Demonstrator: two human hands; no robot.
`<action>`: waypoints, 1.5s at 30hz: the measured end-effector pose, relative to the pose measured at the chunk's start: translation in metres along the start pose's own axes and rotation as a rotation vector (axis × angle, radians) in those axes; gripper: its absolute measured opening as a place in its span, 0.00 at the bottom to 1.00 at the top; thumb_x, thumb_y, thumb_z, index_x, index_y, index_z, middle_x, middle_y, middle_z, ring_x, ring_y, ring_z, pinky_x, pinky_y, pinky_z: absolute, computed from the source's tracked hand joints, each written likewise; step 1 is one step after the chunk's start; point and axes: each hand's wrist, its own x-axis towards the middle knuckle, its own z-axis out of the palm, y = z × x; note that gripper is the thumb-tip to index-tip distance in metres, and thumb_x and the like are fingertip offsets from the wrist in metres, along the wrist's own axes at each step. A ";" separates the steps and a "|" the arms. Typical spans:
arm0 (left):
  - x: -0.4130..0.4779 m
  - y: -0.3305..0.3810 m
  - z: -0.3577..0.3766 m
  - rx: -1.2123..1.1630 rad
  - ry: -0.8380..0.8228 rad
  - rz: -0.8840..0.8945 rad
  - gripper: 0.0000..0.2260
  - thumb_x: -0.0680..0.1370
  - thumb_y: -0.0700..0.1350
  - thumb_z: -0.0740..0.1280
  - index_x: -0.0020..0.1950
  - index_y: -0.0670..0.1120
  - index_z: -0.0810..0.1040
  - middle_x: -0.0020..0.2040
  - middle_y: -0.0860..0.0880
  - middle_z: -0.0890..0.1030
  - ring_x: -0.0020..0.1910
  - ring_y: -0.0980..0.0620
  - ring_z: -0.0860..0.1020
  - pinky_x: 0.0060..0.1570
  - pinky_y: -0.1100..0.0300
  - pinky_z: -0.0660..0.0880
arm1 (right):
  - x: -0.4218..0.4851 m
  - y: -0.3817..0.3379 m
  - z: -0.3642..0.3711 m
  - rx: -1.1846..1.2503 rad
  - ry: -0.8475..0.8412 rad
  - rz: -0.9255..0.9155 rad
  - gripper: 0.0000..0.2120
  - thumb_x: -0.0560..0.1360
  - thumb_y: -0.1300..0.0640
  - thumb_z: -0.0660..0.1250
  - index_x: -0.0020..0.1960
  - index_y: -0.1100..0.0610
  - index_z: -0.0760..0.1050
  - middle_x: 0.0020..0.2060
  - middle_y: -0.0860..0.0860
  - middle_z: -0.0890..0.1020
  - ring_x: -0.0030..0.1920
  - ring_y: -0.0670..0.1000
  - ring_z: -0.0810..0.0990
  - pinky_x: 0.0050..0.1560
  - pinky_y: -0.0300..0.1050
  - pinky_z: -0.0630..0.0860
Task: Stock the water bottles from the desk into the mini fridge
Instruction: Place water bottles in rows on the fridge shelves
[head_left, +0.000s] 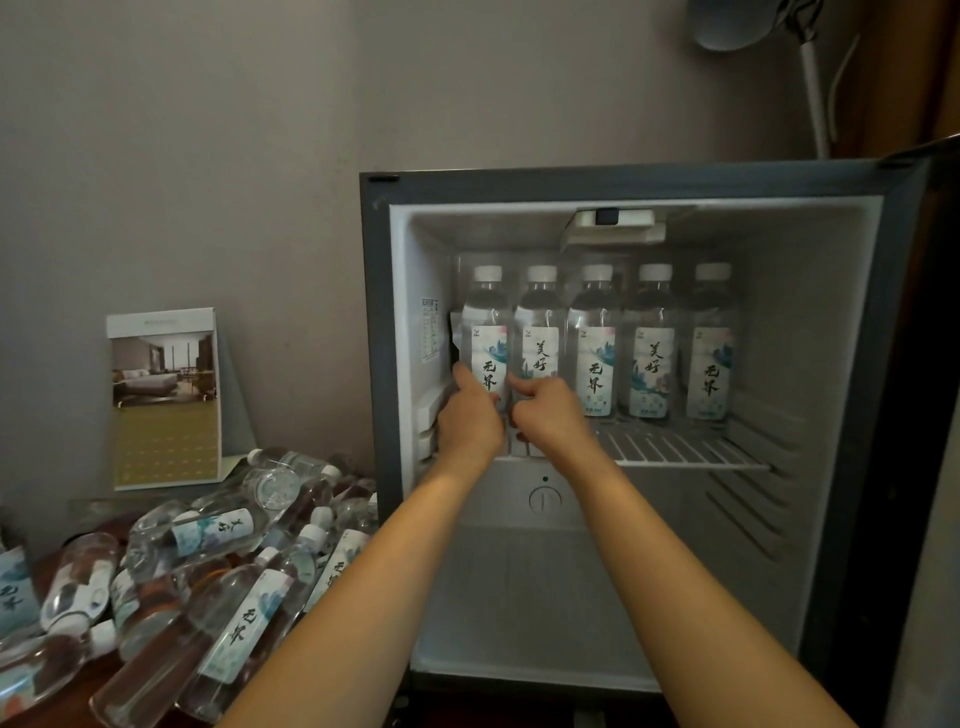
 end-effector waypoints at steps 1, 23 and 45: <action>0.001 -0.001 0.000 0.003 -0.011 -0.001 0.17 0.79 0.40 0.58 0.67 0.42 0.59 0.58 0.41 0.78 0.55 0.42 0.76 0.45 0.55 0.66 | 0.001 0.000 0.000 0.004 -0.002 0.004 0.25 0.71 0.68 0.61 0.68 0.59 0.70 0.61 0.59 0.78 0.56 0.57 0.78 0.59 0.55 0.75; -0.113 -0.068 -0.147 -0.013 -0.474 0.100 0.08 0.79 0.46 0.61 0.45 0.53 0.80 0.41 0.55 0.83 0.38 0.61 0.81 0.36 0.70 0.75 | -0.099 0.001 0.015 0.470 -0.414 0.107 0.09 0.77 0.68 0.59 0.45 0.61 0.77 0.36 0.55 0.82 0.32 0.49 0.82 0.37 0.40 0.79; -0.140 -0.245 -0.121 0.685 -0.162 -0.285 0.24 0.74 0.52 0.67 0.66 0.43 0.66 0.61 0.43 0.71 0.59 0.42 0.74 0.52 0.52 0.73 | -0.153 0.038 0.247 0.336 -0.588 0.393 0.03 0.79 0.54 0.60 0.52 0.49 0.70 0.35 0.43 0.74 0.34 0.40 0.72 0.31 0.30 0.69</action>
